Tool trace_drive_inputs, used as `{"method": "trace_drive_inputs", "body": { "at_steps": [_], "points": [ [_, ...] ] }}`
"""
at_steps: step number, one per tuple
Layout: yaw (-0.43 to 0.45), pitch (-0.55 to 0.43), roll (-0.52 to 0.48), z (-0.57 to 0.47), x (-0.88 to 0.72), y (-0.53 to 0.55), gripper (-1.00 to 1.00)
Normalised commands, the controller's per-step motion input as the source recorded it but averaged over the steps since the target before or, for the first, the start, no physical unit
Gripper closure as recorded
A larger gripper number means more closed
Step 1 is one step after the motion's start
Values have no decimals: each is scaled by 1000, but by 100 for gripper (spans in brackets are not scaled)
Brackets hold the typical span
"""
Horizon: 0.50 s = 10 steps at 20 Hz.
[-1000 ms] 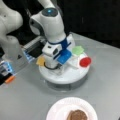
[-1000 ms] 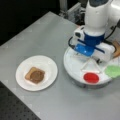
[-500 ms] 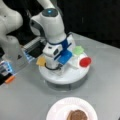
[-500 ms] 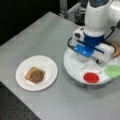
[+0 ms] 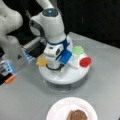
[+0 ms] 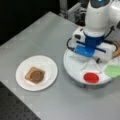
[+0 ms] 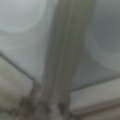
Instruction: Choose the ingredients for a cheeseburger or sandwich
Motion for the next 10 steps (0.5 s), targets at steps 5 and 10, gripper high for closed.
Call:
{"method": "trace_drive_inputs", "body": {
  "at_steps": [5,10],
  "points": [
    [317,-75,-54,-181,-299,-164,-100],
    [330,-63,-24,-166,-301,-202,-100]
  ]
}}
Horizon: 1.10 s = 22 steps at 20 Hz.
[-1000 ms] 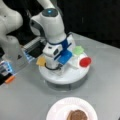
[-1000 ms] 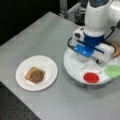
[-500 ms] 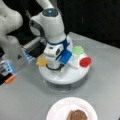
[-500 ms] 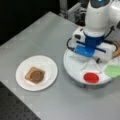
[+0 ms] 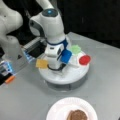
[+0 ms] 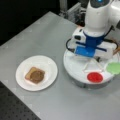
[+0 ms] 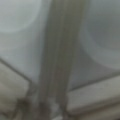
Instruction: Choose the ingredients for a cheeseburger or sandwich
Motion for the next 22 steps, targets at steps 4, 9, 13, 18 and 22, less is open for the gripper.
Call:
{"method": "trace_drive_inputs", "body": {
  "at_steps": [4,9,13,18,22],
  "points": [
    [396,-52,32,-180,-287,-254,-100],
    [422,-37,85,-220,-269,-261,-100],
    [378,-17,115,-250,-261,-199,-100],
    [303,-3,138,-268,-274,-177,-100],
    [301,-59,121,-295,-244,-159,-100]
  ]
}}
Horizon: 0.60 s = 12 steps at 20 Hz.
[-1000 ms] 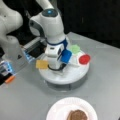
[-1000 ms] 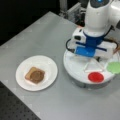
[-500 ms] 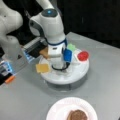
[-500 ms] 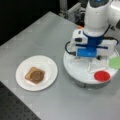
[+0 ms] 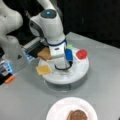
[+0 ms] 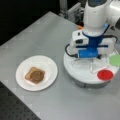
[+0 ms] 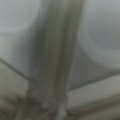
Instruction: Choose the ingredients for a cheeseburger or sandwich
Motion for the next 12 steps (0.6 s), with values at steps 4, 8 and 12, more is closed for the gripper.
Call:
{"method": "trace_drive_inputs", "body": {
  "at_steps": [4,8,12],
  "points": [
    [294,-60,116,-312,-189,-128,-100],
    [286,-32,105,-300,-175,-94,-100],
    [324,-9,90,-289,-137,-67,-100]
  ]
}}
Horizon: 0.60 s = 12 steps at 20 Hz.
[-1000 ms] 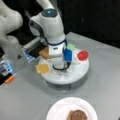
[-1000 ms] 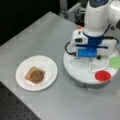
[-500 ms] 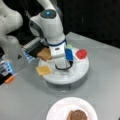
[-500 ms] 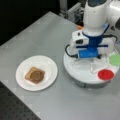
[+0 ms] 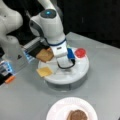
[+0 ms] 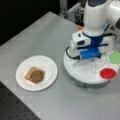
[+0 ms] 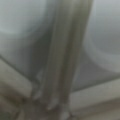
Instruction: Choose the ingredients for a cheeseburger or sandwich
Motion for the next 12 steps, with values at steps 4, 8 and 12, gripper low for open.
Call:
{"method": "trace_drive_inputs", "body": {
  "at_steps": [4,8,12],
  "points": [
    [427,3,89,-278,-59,-49,-100],
    [427,12,94,-281,-15,-79,-100],
    [362,-29,84,-298,-1,-111,-100]
  ]
}}
